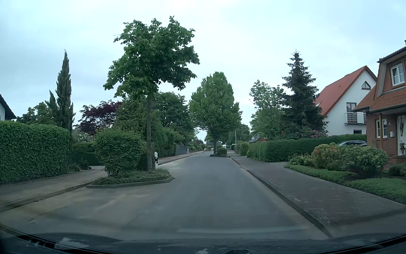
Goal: Follow the waypoints while adhering to traffic rules and regulations
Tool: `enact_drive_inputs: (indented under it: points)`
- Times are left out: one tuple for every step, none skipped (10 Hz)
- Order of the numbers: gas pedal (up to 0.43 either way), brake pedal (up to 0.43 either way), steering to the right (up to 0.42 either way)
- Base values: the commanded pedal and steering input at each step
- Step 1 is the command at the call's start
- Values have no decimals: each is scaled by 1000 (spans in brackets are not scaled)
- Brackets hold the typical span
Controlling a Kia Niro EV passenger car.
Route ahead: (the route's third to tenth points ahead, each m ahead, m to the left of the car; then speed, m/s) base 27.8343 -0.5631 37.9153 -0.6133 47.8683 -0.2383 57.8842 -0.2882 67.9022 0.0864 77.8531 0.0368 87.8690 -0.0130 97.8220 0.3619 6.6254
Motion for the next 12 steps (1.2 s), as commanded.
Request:
enact_drive_inputs:
  points:
    - [150,0,7]
    - [150,0,6]
    - [150,0,3]
    - [150,0,3]
    - [150,0,3]
    - [150,0,3]
    - [138,0,2]
    - [138,0,-1]
    - [138,0,-4]
    - [138,0,-4]
    - [138,0,-4]
    - [138,0,-4]
